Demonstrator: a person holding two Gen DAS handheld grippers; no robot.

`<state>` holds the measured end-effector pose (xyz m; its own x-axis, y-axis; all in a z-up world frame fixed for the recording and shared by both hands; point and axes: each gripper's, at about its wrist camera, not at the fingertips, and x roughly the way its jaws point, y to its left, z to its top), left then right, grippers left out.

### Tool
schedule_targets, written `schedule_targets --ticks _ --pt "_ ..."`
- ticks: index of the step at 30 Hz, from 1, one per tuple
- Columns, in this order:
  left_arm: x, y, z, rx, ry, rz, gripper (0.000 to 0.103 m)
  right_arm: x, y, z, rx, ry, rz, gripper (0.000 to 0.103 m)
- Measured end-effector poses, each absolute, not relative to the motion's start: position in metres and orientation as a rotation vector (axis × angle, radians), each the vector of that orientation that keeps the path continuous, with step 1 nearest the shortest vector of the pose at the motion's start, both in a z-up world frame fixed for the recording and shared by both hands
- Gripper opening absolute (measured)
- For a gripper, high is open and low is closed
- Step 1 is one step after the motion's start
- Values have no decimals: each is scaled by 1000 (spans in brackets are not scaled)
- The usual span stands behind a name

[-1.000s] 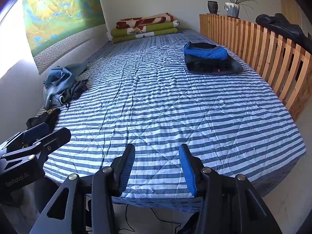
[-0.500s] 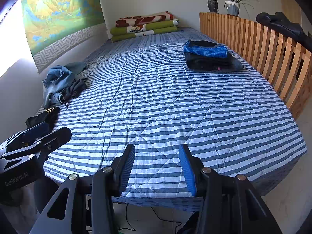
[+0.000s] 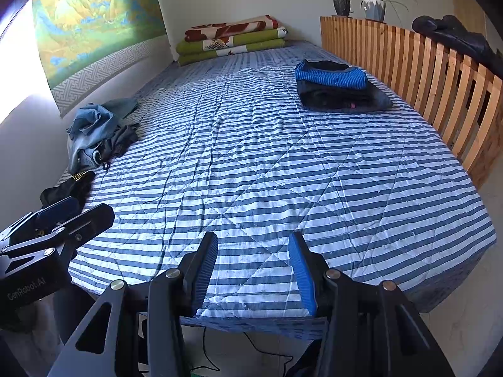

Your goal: Fold small clothes

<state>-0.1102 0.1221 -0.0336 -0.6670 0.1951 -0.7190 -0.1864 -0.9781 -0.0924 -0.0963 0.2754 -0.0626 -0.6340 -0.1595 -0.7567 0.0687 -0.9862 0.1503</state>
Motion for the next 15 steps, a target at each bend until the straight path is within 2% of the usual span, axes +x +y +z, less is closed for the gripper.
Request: schedule_targets --ticks 15 --pt "-111 120 -39 -1174 -24 2692 85 -96 271 -68 1293 -154 -2715 43"
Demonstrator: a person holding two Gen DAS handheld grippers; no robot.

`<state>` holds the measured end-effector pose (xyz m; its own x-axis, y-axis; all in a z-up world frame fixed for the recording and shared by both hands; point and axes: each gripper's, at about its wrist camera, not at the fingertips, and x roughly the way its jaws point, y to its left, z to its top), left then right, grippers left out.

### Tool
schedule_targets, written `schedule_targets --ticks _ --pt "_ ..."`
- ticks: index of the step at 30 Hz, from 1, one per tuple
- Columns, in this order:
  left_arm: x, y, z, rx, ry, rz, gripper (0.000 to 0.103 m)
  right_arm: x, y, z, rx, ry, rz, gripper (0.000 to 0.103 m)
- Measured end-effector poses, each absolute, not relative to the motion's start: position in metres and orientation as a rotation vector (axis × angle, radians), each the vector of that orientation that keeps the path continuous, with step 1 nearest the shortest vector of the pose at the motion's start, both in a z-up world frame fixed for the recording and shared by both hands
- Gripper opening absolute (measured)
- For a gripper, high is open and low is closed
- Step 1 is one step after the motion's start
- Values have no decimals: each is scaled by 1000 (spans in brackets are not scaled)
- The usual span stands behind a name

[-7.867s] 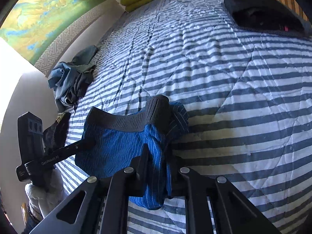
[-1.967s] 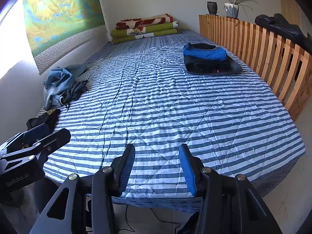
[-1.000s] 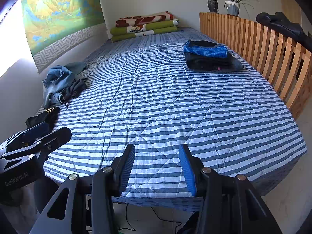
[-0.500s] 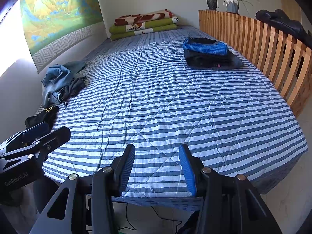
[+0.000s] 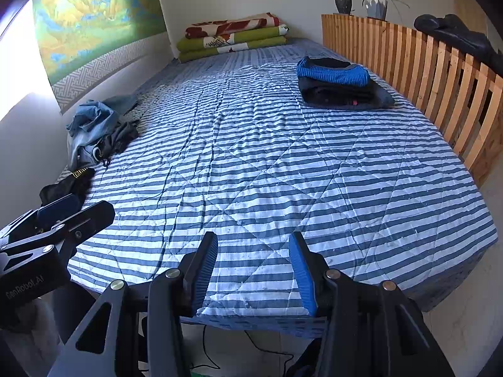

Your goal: Fold small clothes

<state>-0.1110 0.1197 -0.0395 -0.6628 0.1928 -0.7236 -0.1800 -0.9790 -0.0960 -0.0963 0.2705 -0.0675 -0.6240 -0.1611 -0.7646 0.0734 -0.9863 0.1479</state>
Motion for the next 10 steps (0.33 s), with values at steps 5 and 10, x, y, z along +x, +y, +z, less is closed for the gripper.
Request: schedule_targets --ticks 5,10 --pt "-110 117 -40 -1167 -18 2704 85 -96 267 -69 1299 -148 -2708 43" --pt "-111 113 -42 -1182 -24 2707 85 -96 262 -69 1299 -141 -2702 43"
